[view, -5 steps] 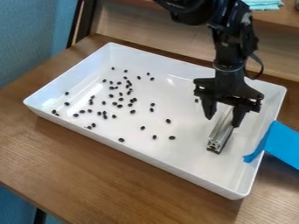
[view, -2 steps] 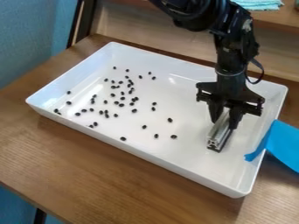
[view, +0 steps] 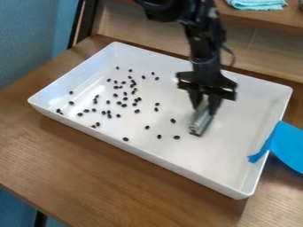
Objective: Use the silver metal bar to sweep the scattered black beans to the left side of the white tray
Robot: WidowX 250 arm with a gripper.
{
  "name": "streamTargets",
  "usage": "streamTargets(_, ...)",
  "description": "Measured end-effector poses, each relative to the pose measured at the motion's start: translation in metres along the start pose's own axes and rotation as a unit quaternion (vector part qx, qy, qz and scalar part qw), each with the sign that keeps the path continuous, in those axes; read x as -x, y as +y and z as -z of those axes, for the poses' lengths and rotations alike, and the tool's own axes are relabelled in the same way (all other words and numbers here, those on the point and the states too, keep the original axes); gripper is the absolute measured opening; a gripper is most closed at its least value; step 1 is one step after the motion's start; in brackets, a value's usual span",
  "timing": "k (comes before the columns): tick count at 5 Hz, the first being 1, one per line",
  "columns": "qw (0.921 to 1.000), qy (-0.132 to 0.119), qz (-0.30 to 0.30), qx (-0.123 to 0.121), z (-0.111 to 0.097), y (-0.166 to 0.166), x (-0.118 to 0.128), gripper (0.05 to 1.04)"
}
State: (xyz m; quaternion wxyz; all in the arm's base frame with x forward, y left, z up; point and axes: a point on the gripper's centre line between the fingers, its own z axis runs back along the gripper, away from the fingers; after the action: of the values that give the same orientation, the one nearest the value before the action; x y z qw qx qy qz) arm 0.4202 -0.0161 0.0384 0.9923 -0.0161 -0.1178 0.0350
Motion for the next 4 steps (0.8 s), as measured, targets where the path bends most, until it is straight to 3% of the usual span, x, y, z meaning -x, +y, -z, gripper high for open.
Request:
streamTargets(3,0.9968,0.064,-0.043,0.019,-0.017,0.098,0.025,0.373)
streamTargets(4,0.9964,0.067,-0.047,0.023,-0.019,0.123,0.031,0.373)
